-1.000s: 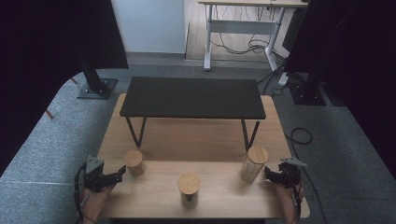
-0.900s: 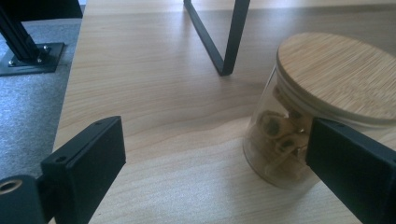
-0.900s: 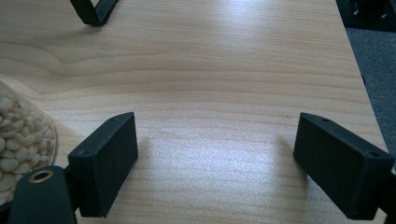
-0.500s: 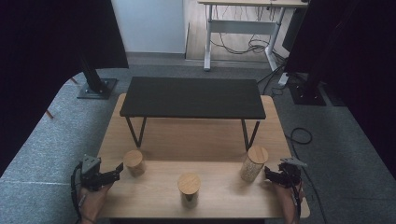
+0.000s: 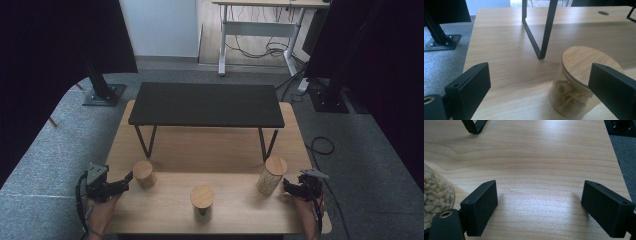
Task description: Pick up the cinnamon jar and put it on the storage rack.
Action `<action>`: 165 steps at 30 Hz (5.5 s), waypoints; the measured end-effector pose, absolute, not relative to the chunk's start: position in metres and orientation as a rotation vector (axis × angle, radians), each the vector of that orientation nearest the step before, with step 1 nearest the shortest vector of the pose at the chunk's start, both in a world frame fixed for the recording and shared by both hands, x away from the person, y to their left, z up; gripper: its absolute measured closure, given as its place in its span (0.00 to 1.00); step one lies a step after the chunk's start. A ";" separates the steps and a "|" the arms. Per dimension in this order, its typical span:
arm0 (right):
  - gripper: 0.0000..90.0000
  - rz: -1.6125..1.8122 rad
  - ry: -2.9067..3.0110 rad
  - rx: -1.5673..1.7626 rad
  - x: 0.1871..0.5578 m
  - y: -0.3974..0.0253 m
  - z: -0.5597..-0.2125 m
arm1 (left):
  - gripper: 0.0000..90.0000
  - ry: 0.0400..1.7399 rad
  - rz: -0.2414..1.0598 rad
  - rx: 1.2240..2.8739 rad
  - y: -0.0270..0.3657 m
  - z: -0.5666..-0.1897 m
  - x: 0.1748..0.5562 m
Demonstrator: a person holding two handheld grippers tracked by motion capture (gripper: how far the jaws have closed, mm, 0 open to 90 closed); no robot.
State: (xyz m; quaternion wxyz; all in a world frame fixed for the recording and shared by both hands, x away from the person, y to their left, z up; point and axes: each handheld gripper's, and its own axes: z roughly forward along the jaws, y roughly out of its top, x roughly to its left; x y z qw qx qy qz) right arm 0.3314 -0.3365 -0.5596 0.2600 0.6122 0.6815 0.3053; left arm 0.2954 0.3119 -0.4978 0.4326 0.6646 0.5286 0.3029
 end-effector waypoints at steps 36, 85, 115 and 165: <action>0.15 0.826 1.846 1.658 0.331 -0.336 -0.560 | 0.03 1.229 0.722 1.639 0.283 -0.495 0.299; 0.13 0.827 1.854 1.655 0.332 -0.336 -0.560 | 0.04 1.216 0.742 1.691 0.257 -0.513 0.311; 0.13 0.827 1.854 1.656 0.332 -0.336 -0.560 | 0.12 1.200 0.810 1.778 0.249 -0.526 0.313; 0.13 0.826 1.854 1.656 0.332 -0.336 -0.560 | 0.27 1.185 0.792 1.760 0.247 -0.497 0.310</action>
